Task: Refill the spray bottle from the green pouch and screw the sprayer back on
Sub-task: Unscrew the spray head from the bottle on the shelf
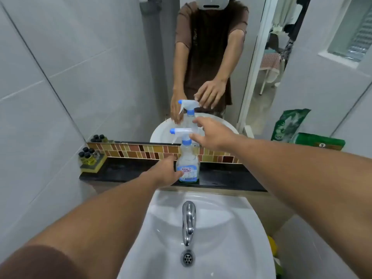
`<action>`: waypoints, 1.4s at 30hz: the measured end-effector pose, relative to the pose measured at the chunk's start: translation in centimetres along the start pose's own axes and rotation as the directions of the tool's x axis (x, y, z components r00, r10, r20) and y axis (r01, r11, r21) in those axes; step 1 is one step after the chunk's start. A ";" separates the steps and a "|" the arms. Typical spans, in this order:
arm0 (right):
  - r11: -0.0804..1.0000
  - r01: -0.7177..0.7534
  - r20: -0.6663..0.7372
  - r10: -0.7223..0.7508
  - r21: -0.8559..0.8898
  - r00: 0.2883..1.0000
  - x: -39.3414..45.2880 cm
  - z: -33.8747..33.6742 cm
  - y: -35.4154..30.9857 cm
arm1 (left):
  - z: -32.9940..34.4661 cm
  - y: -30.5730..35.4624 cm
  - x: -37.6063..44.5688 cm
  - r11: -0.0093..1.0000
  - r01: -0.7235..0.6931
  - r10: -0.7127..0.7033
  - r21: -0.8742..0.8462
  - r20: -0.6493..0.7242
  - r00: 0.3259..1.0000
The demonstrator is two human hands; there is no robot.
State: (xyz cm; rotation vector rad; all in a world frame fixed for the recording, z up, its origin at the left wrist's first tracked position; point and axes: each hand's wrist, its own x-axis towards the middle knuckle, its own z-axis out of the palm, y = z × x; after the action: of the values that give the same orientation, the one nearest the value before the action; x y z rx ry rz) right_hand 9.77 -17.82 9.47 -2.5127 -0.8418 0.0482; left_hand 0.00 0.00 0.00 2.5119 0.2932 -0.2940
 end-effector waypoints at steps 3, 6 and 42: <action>0.994 0.065 0.093 -0.056 -0.092 0.994 1.7 0.4 -1.2 | 1.0 0.5 1.6 0.983 -0.003 -0.013 -0.185 -0.088 0.996; 0.988 0.025 0.174 0.002 -0.155 0.985 3.1 1.2 -1.9 | 2.0 0.9 3.4 0.946 -0.037 -0.025 -0.323 -0.186 0.982; 0.928 0.024 0.213 0.060 -0.371 0.975 5.9 1.2 -4.2 | 2.6 3.2 5.5 0.951 0.158 -0.266 -0.266 -0.446 0.854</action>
State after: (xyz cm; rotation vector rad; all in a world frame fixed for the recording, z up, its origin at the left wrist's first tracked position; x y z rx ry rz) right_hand 11.97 -10.98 10.99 -2.9125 -0.9940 0.1955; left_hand 5.76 -3.28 -1.87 2.2967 0.7639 0.2754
